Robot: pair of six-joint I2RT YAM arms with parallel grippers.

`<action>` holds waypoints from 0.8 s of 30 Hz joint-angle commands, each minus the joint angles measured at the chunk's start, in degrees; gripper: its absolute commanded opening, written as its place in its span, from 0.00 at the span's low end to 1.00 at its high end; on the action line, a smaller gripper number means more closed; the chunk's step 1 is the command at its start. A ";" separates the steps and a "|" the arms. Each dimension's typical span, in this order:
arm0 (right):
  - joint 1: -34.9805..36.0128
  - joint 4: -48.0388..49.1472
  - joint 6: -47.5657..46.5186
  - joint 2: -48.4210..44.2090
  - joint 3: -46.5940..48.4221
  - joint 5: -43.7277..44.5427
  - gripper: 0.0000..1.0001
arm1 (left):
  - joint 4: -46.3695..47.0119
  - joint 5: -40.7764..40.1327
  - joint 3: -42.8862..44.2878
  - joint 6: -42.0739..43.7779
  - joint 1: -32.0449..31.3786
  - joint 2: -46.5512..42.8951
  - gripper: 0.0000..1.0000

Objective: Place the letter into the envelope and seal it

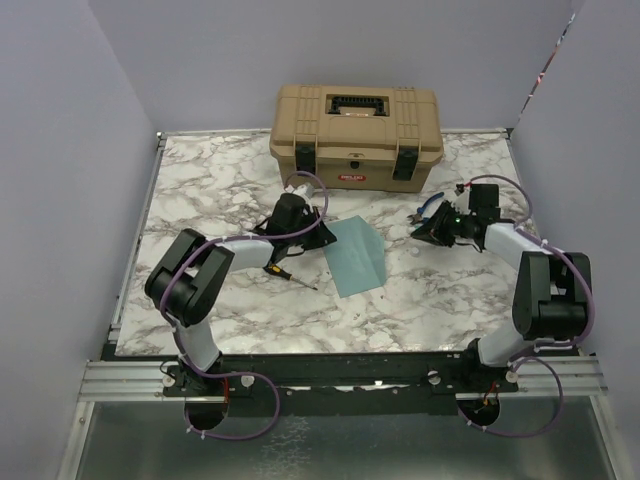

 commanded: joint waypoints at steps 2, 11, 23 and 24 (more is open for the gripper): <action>2.79 1.07 -0.66 4.03 2.26 -1.60 0.11 | 1.87 -3.65 -2.17 -1.09 -1.03 1.89 0.01; 9.40 -0.51 -1.76 10.68 6.19 4.69 0.11 | 1.53 -5.62 -4.43 -3.98 -2.57 4.54 0.00; 14.32 -4.80 -8.47 13.01 8.03 -2.23 0.09 | 1.53 -8.38 -5.40 -7.00 -6.46 5.85 0.00; 14.84 -4.99 -8.99 12.93 7.96 -2.19 0.09 | 1.53 -8.41 -5.27 -7.06 -6.61 5.99 0.00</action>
